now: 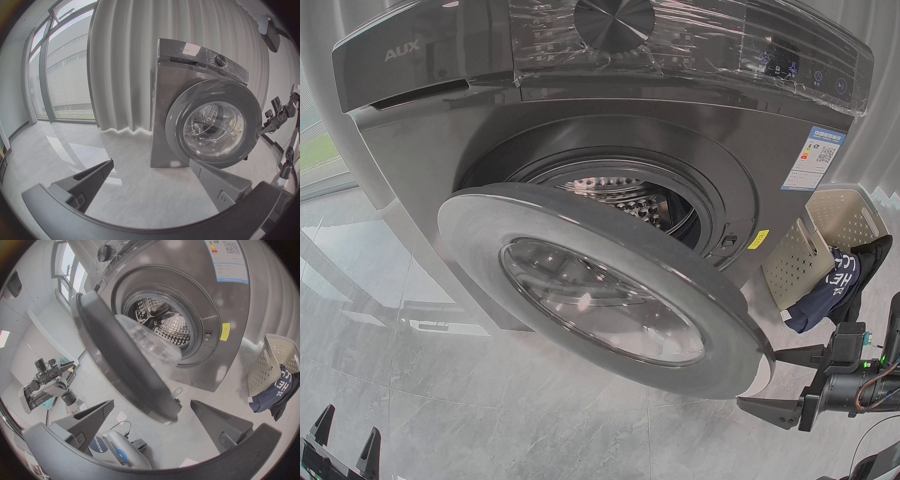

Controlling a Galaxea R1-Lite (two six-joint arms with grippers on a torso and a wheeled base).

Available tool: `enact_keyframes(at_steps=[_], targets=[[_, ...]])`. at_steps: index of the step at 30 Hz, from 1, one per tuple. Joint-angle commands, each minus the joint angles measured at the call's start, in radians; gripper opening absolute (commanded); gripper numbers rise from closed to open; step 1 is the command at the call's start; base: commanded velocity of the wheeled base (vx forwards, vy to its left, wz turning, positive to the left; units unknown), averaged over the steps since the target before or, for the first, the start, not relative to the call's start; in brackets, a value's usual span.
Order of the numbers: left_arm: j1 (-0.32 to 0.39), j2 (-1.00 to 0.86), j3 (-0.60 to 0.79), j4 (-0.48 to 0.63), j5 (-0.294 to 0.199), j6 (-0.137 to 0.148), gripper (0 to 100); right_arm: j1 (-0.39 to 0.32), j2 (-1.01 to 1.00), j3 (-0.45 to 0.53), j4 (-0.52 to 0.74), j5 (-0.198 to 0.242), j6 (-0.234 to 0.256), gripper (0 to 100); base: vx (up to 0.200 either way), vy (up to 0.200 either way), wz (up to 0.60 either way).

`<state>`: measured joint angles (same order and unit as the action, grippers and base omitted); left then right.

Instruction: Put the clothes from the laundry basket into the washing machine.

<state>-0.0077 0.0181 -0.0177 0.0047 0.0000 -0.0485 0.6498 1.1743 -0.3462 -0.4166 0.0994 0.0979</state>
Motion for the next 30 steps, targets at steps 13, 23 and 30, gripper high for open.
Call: enact_keyframes(at_steps=[13,23,30], targets=[[0.000,-0.018,0.016,0.000,0.000,-0.001,100,0.059,0.140,-0.080,-0.070,-0.003,-0.001,100,-0.092,0.000,0.00],[0.000,-0.018,0.016,0.000,0.000,-0.001,100,0.068,0.051,0.038,-0.064,-0.003,-0.001,100,0.000,0.000,0.00],[0.000,-0.018,0.016,0.000,0.000,-0.001,100,-0.065,-0.048,0.196,-0.060,-0.033,-0.012,100,0.000,0.000,0.00]])
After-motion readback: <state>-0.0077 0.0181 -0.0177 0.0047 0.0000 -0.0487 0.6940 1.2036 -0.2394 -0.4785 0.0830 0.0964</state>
